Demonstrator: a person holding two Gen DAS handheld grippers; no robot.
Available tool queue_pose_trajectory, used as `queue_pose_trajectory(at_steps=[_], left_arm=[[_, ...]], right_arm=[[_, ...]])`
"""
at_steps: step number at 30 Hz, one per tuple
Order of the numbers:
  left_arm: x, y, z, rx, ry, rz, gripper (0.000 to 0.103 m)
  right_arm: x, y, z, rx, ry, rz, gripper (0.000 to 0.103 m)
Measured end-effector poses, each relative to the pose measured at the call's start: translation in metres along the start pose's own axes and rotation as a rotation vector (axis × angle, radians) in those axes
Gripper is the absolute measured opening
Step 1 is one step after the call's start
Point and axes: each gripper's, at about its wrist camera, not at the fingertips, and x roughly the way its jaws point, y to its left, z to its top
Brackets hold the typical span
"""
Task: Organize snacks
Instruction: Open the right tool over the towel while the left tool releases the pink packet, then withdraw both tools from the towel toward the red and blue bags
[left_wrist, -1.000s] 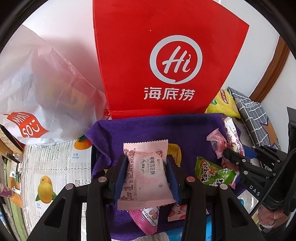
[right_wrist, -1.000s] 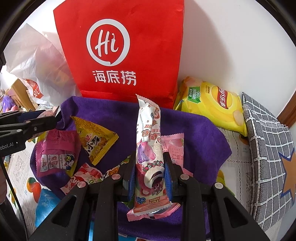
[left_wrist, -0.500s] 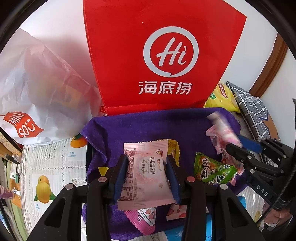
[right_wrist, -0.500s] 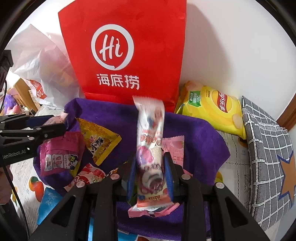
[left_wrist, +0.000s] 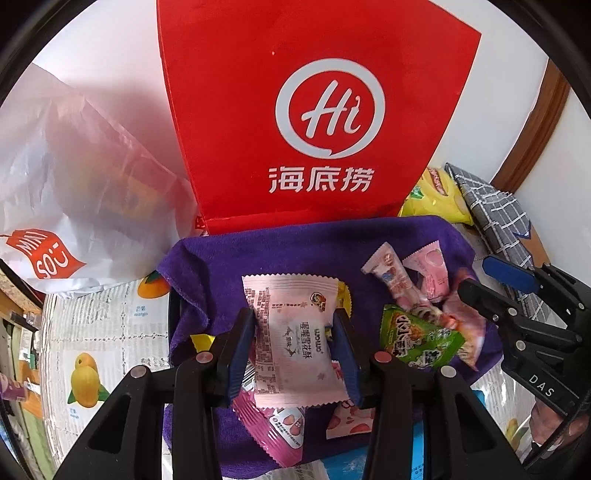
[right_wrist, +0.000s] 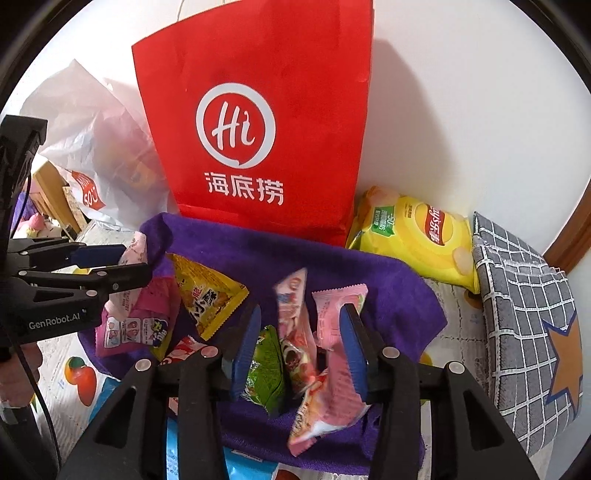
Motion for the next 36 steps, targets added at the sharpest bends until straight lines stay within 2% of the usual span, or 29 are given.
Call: queue_pose_trajectory(at_steps=[19,25,36], left_arm=[[-0.005,-0.004,0.002,0.007,-0.004,-0.002,0.048],[-0.013,0.002,0.002,-0.014,-0.02,0.001,0.055],[-0.021,0.009,0.003,-0.036,-0.037,-0.007,0.055]], right_arm=[[-0.007,-0.006,0.002,0.031,-0.018,0.0,0.046],[-0.006,-0.003,0.002,0.034,-0.017,0.023,0.047],[-0.015,-0.001,0.003,0.029,-0.034,0.01,0.047]])
